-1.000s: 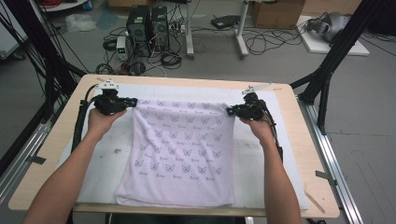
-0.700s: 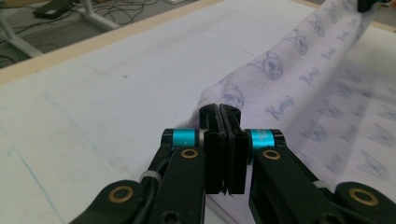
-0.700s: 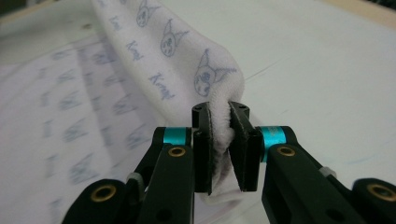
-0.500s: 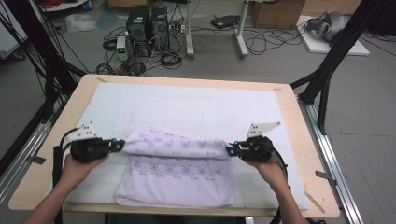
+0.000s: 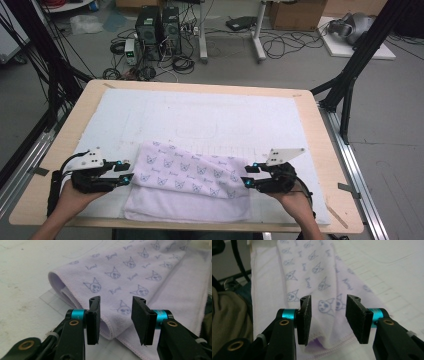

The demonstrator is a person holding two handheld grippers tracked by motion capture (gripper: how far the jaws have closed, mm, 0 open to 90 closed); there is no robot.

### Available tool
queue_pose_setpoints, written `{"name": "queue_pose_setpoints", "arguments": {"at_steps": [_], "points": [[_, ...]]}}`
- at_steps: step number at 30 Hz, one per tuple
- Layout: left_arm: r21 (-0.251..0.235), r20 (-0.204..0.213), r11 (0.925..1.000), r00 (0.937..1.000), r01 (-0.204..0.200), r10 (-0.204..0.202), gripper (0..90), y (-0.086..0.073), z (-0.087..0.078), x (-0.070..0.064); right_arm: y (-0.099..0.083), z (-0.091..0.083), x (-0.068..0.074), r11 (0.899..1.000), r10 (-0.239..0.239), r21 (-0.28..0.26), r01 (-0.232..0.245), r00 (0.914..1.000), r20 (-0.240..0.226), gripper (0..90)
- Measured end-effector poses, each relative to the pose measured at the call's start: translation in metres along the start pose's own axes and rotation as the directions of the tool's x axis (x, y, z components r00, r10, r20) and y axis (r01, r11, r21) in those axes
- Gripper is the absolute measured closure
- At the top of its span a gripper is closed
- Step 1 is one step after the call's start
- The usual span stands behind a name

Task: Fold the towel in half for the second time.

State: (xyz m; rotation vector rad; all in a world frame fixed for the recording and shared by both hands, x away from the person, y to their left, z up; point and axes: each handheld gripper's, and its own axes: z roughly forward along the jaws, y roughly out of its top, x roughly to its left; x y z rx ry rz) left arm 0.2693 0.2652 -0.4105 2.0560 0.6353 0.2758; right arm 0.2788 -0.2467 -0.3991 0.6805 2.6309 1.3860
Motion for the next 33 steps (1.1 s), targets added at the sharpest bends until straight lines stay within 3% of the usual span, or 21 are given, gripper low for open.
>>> {"name": "queue_pose_setpoints", "arguments": {"at_steps": [3, 6, 9, 12, 19, 22, 24, 27, 30, 33], "points": [[0.031, -0.002, 0.9995, 1.0, 0.001, -0.001, 59.5, -0.002, 0.012, 0.005, -0.004, 0.019, 0.002, 0.999, -0.001, 0.047, 0.003, 0.9997, -0.026, 55.5], [0.054, -0.004, 0.9985, 1.0, 0.009, -0.008, 62.0, -0.002, 0.024, 0.009, -0.01, 0.035, 0.0, 0.995, 0.0, 0.101, 0.002, 0.9998, -0.02, 55.9], [0.101, 0.028, 0.9949, 0.9996, -0.004, 0.002, 86.2, -0.003, 0.036, 0.008, -0.015, 0.041, -0.002, 0.99, 0.009, 0.143, -0.006, 0.9997, -0.022, 68.7], [0.087, 0.035, 0.996, 0.9993, -0.019, 0.016, 88.1, -0.004, 0.032, 0.0, -0.015, 0.036, -0.004, 0.992, 0.003, 0.128, 0.002, 0.9993, -0.037, 77.8], [0.019, 0.049, 0.9989, 0.9979, -0.043, 0.042, 88.0, -0.006, -0.019, -0.025, -0.003, 0.01, 0.008, 0.998, -0.042, 0.053, 0.044, 0.9984, -0.038, 76.3], [0.006, 0.059, 0.9981, 0.9964, -0.061, 0.061, 80.4, -0.003, -0.024, -0.03, 0.002, -0.003, 0.012, 0.999, -0.044, 0.016, 0.044, 0.999, -0.004, 67.7], [0.003, 0.045, 0.9982, 0.9973, -0.059, 0.059, 67.7, 0.003, -0.019, -0.03, 0.004, -0.007, 0.014, 0.999, -0.048, 0.0, 0.048, 0.9988, 0.01, 64.9], [-0.011, 0.046, 0.9979, 0.9969, -0.064, 0.064, 64.5, 0.011, -0.006, -0.025, 0.004, 0.0, 0.017, 0.999, -0.051, 0.007, 0.051, 0.9987, -0.002, 63.9], [0.024, 0.032, 0.9973, 0.9971, -0.069, 0.069, 64.7, 0.014, 0.015, -0.017, -0.002, 0.017, 0.016, 0.997, -0.057, 0.058, 0.058, 0.9983, -0.01, 62.2], [0.098, 0.019, 0.9936, 0.9984, -0.055, 0.054, 63.2, 0.01, 0.036, -0.007, -0.011, 0.032, 0.011, 0.995, -0.041, 0.091, 0.041, 0.9991, -0.004, 61.6]]}}
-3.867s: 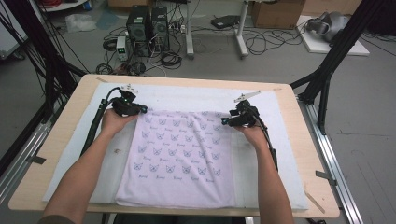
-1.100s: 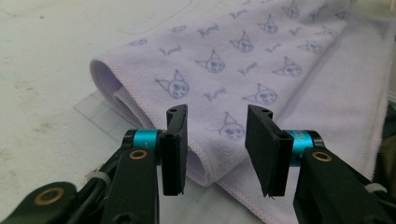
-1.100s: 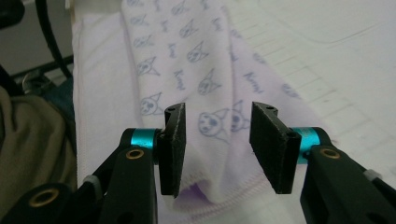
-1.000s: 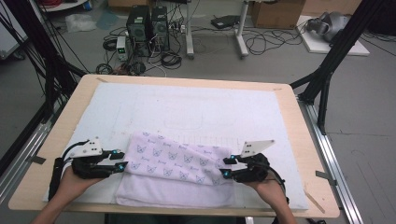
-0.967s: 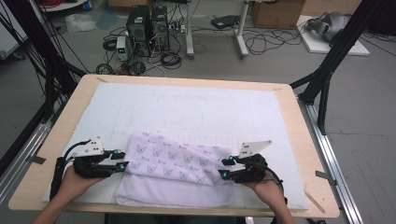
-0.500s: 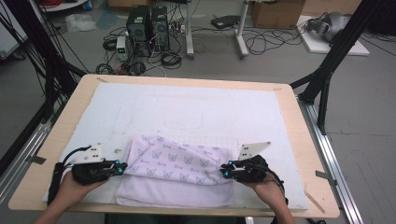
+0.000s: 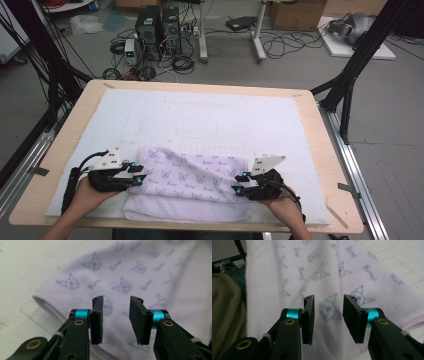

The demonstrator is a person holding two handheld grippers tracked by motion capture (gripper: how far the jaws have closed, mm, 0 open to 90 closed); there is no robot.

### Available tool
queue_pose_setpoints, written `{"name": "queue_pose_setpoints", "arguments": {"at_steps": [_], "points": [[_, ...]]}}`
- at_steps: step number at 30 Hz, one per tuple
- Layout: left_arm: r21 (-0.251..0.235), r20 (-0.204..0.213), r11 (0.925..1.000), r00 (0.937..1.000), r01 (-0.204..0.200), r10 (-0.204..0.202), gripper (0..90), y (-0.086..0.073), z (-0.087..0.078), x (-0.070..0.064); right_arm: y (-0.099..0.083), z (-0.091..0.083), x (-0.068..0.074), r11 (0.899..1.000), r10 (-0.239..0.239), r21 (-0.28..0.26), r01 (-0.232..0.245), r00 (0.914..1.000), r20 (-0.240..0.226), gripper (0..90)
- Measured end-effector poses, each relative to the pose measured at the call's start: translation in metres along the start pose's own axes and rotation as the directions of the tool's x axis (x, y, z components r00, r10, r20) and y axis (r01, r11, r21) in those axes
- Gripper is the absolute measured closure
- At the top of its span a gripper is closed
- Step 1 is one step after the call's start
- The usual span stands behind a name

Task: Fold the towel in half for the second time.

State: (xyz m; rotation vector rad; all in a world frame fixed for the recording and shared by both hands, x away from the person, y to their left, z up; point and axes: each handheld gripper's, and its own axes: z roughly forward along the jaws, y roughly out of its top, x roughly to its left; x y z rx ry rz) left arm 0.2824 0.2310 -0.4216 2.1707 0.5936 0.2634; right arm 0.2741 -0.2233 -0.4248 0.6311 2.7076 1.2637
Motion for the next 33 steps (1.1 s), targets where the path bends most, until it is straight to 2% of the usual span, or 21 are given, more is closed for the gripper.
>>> {"name": "queue_pose_setpoints", "arguments": {"at_steps": [1, 2, 3, 5, 7, 10, 12, 14, 15, 16, 19, 22, 27, 28, 30, 31, 33], "points": [[0.028, 0.01, 0.9996, 1.0, -0.001, 0.0, 64.1, -0.003, 0.006, 0.002, -0.002, 0.004, -0.001, 1.0, 0.008, 0.019, -0.008, 1.0, -0.003, 61.8], [0.055, 0.023, 0.9985, 0.9997, -0.005, 0.004, 69.7, -0.006, 0.011, 0.003, -0.004, 0.007, -0.002, 0.999, 0.007, 0.041, -0.006, 1.0, -0.004, 63.2], [0.058, 0.03, 0.9982, 0.9995, -0.015, 0.013, 78.9, -0.01, 0.014, 0.002, -0.005, 0.01, -0.002, 0.999, 0.002, 0.052, -0.002, 1.0, -0.004, 65.7], [0.04, 0.016, 0.9989, 0.9995, -0.026, 0.025, 86.5, -0.011, 0.01, -0.002, -0.006, 0.011, 0.0, 0.998, -0.013, 0.056, 0.013, 0.9999, -0.006, 77.2], [0.02, 0.018, 0.9995, 0.9996, -0.024, 0.024, 87.2, -0.01, 0.001, -0.007, -0.005, 0.009, 0.0, 0.999, -0.026, 0.045, 0.026, 0.9997, -0.006, 84.4], [-0.014, 0.03, 0.9993, 0.999, -0.034, 0.034, 87.5, -0.008, -0.021, -0.016, -0.003, -0.001, 0.003, 1.0, -0.016, 0.006, 0.016, 0.9998, -0.015, 84.7], [-0.034, 0.034, 0.9985, 0.9985, -0.042, 0.043, 87.3, -0.009, -0.037, -0.024, 0.0, -0.01, 0.01, 0.999, -0.033, -0.023, 0.033, 0.9993, -0.018, 84.7], [-0.045, 0.033, 0.9974, 0.9978, -0.056, 0.058, 85.8, -0.012, -0.05, -0.032, 0.003, -0.02, 0.019, 0.998, -0.049, -0.038, 0.048, 0.9984, -0.028, 81.6], [-0.045, 0.024, 0.9976, 0.9982, -0.053, 0.055, 80.9, -0.012, -0.052, -0.034, 0.004, -0.025, 0.024, 0.997, -0.056, -0.048, 0.054, 0.9977, -0.038, 75.2], [-0.044, 0.012, 0.9977, 0.9986, -0.052, 0.052, 74.4, -0.013, -0.053, -0.036, 0.005, -0.027, 0.026, 0.997, -0.052, -0.054, 0.05, 0.9984, -0.024, 71.2], [-0.041, 0.019, 0.9979, 0.9986, -0.049, 0.05, 64.6, -0.016, -0.048, -0.038, 0.005, -0.032, 0.034, 0.996, -0.061, -0.072, 0.06, 0.9981, -0.014, 68.0], [-0.007, 0.027, 0.9983, 0.998, -0.057, 0.058, 64.9, -0.019, -0.036, -0.038, 0.0, -0.022, 0.037, 0.997, -0.069, -0.041, 0.068, 0.9972, -0.028, 65.5], [0.076, 0.054, 0.9934, 0.9952, -0.086, 0.082, 71.7, -0.029, -0.016, -0.038, -0.012, 0.003, 0.032, 0.995, -0.075, 0.057, 0.076, 0.9968, -0.026, 64.6], [0.068, 0.056, 0.9936, 0.9947, -0.09, 0.087, 76.8, -0.031, -0.015, -0.038, -0.014, 0.006, 0.031, 0.996, -0.068, 0.063, 0.069, 0.9973, -0.029, 66.3], [0.063, 0.057, 0.9934, 0.9941, -0.096, 0.092, 85.5, -0.031, -0.018, -0.038, -0.016, 0.007, 0.028, 0.997, -0.053, 0.045, 0.055, 0.9978, -0.041, 76.0], [0.059, 0.053, 0.9941, 0.9947, -0.091, 0.088, 86.5, -0.03, -0.019, -0.038, -0.016, 0.006, 0.028, 0.997, -0.054, 0.048, 0.056, 0.9973, -0.05, 82.4], [0.045, 0.045, 0.9944, 0.9946, -0.096, 0.094, 87.0, -0.027, -0.026, -0.038, -0.015, 0.002, 0.027, 0.997, -0.061, 0.037, 0.063, 0.9966, -0.056, 86.5]]}}
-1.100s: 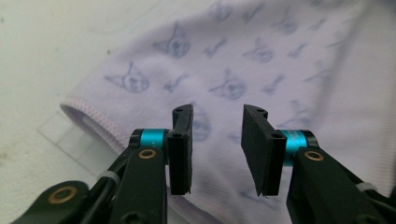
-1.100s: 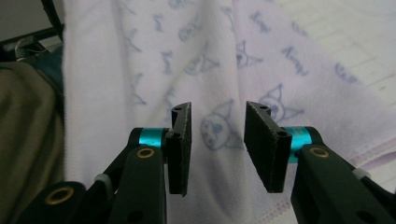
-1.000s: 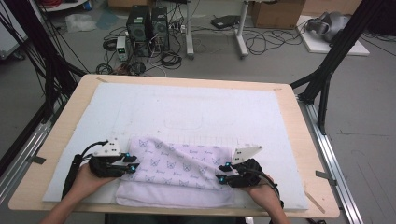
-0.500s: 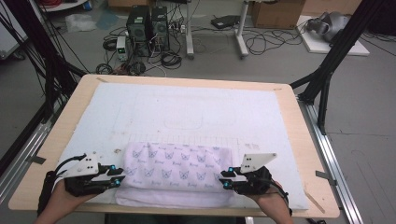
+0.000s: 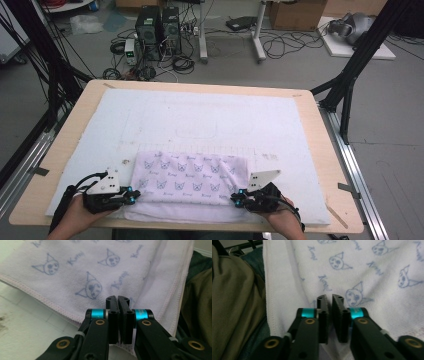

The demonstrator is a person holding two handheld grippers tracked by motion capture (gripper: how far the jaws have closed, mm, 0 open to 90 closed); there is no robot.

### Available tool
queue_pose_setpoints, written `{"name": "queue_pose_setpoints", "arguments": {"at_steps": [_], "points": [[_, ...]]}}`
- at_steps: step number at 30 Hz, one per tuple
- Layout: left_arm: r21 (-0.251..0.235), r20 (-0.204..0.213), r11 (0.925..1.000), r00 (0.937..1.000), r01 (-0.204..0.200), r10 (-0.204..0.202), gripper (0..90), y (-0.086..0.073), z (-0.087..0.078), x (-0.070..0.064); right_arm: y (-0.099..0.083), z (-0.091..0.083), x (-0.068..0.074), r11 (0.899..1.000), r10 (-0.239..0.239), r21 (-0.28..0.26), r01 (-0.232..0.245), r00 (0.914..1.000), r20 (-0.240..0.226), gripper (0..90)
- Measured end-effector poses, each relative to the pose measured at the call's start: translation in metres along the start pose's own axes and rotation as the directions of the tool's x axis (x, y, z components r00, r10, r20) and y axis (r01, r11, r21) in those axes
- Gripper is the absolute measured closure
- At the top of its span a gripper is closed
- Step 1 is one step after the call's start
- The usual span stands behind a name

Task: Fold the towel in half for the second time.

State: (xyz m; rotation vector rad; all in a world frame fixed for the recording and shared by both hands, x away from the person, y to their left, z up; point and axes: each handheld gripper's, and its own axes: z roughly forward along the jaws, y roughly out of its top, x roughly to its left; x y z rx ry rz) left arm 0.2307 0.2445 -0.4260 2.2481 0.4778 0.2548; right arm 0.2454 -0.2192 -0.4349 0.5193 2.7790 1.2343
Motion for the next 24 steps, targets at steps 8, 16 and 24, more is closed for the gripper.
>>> {"name": "queue_pose_setpoints", "arguments": {"at_steps": [8, 16, 24], "points": [[-0.076, -0.007, 0.997, 0.9999, -0.016, 0.016, 87.3, 0.013, -0.033, -0.012, 0.015, -0.039, 0.014, 0.993, -0.042, -0.106, 0.043, 0.999, 0.013, 87.6], [-0.017, 0.04, 0.9999, 0.9992, -0.001, 0.001, 72.3, -0.007, -0.021, -0.025, -0.005, -0.025, 0.03, 0.998, -0.01, -0.056, 0.004, 0.9939, -0.11, 77.3], [-0.087, -0.038, 0.9955, 0.9984, 0.038, -0.041, 61.3, 0.012, -0.014, 0.01, 0.007, -0.033, -0.003, 0.991, 0.04, -0.125, -0.041, 0.9991, -0.014, 62.8]]}}
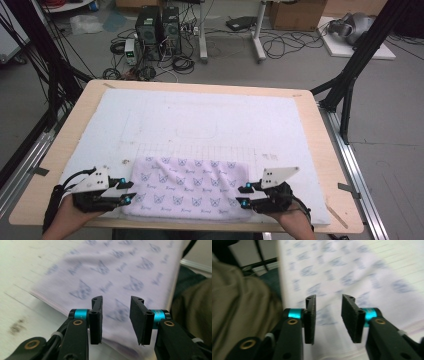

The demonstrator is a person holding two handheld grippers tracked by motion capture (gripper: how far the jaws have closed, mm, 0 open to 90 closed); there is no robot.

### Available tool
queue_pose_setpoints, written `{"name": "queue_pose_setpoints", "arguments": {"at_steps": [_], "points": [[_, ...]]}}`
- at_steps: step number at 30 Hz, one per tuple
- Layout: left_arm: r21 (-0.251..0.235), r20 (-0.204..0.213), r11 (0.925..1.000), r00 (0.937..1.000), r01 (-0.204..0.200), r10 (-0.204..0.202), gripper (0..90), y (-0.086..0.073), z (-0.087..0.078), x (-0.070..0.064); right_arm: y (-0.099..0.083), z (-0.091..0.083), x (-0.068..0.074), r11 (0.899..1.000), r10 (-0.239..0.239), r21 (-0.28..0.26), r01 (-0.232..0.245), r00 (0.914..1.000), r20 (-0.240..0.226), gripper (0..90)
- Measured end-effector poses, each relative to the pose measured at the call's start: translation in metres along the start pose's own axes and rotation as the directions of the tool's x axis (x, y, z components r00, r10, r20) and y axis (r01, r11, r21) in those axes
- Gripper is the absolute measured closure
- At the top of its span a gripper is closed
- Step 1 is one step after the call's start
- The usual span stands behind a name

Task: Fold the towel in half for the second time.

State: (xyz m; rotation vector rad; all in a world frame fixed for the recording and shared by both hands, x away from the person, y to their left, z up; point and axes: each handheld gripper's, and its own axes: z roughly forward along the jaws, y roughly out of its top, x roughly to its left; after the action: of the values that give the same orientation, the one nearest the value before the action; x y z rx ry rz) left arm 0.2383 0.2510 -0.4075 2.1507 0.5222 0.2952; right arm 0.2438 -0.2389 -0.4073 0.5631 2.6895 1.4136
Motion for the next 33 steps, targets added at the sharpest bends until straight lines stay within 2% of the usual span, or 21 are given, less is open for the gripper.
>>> {"name": "queue_pose_setpoints", "arguments": {"at_steps": [3, 6, 10, 13, 15, 17, 18, 19, 21, 24, 25, 26, 27, 29, 31, 33], "points": [[-0.008, -0.033, 0.9998, 0.9993, 0.018, -0.018, 59.2, 0.005, 0.01, 0.014, 0.005, 0.003, -0.017, 1.0, 0.014, 0.008, -0.014, 0.9985, 0.053, 59.3], [-0.015, -0.06, 0.9993, 0.9976, 0.033, -0.034, 57.8, 0.01, 0.018, 0.029, 0.01, 0.009, -0.036, 0.999, 0.029, 0.029, -0.033, 0.9932, 0.113, 55.4], [-0.026, -0.085, 0.9963, 0.9928, 0.082, -0.084, 54.3, 0.014, 0.031, 0.049, 0.015, 0.015, -0.059, 0.997, 0.073, 0.014, -0.076, 0.987, 0.143, 49.1], [0.001, -0.099, 0.9924, 0.9876, 0.123, -0.122, 50.9, 0.012, 0.044, 0.065, 0.016, 0.021, -0.074, 0.995, 0.093, 0.015, -0.097, 0.9803, 0.174, 46.2], [0.021, -0.101, 0.9899, 0.9854, 0.14, -0.137, 49.4, 0.009, 0.051, 0.07, 0.014, 0.026, -0.083, 0.993, 0.114, 0.02, -0.119, 0.9774, 0.179, 45.7], [0.056, -0.106, 0.9866, 0.9835, 0.153, -0.147, 46.9, 0.007, 0.058, 0.072, 0.01, 0.032, -0.089, 0.99, 0.114, 0.058, -0.127, 0.9755, 0.188, 44.6], [0.074, -0.109, 0.9848, 0.9829, 0.157, -0.149, 45.6, 0.006, 0.06, 0.073, 0.008, 0.035, -0.092, 0.988, 0.124, 0.068, -0.137, 0.9766, 0.176, 44.6], [0.081, -0.113, 0.9843, 0.9827, 0.157, -0.147, 45.0, 0.006, 0.061, 0.073, 0.006, 0.037, -0.092, 0.986, 0.136, 0.073, -0.149, 0.9769, 0.165, 44.8], [0.101, -0.116, 0.9816, 0.9819, 0.162, -0.15, 43.6, 0.004, 0.063, 0.073, 0.003, 0.039, -0.093, 0.986, 0.128, 0.086, -0.144, 0.9779, 0.165, 46.2], [0.101, -0.107, 0.9801, 0.9812, 0.171, -0.16, 43.8, 0.004, 0.064, 0.073, -0.003, 0.04, -0.093, 0.983, 0.141, 0.093, -0.155, 0.9795, 0.144, 50.5], [0.102, -0.08, 0.9808, 0.9842, 0.166, -0.158, 46.5, 0.003, 0.064, 0.074, -0.004, 0.039, -0.093, 0.983, 0.148, 0.086, -0.161, 0.9798, 0.134, 53.1], [0.1, -0.072, 0.9809, 0.9844, 0.167, -0.16, 52.4, 0.003, 0.064, 0.073, -0.006, 0.038, -0.093, 0.982, 0.159, 0.083, -0.169, 0.9802, 0.118, 56.8], [0.098, -0.068, 0.9818, 0.9853, 0.163, -0.157, 54.3, 0.003, 0.065, 0.073, -0.006, 0.038, -0.093, 0.981, 0.165, 0.083, -0.174, 0.9803, 0.109, 60.3], [0.092, -0.036, 0.9829, 0.987, 0.16, -0.157, 65.1, 0.003, 0.064, 0.073, -0.007, 0.038, -0.093, 0.982, 0.165, 0.076, -0.172, 0.9822, 0.09, 68.9], [0.086, -0.035, 0.9847, 0.9882, 0.152, -0.149, 74.2, 0.004, 0.063, 0.071, -0.006, 0.037, -0.091, 0.985, 0.149, 0.078, -0.154, 0.986, 0.075, 78.4], [0.075, -0.05, 0.9875, 0.9895, 0.139, -0.135, 80.1, 0.004, 0.06, 0.069, -0.006, 0.037, -0.089, 0.986, 0.14, 0.081, -0.147, 0.9867, 0.082, 81.0]]}}
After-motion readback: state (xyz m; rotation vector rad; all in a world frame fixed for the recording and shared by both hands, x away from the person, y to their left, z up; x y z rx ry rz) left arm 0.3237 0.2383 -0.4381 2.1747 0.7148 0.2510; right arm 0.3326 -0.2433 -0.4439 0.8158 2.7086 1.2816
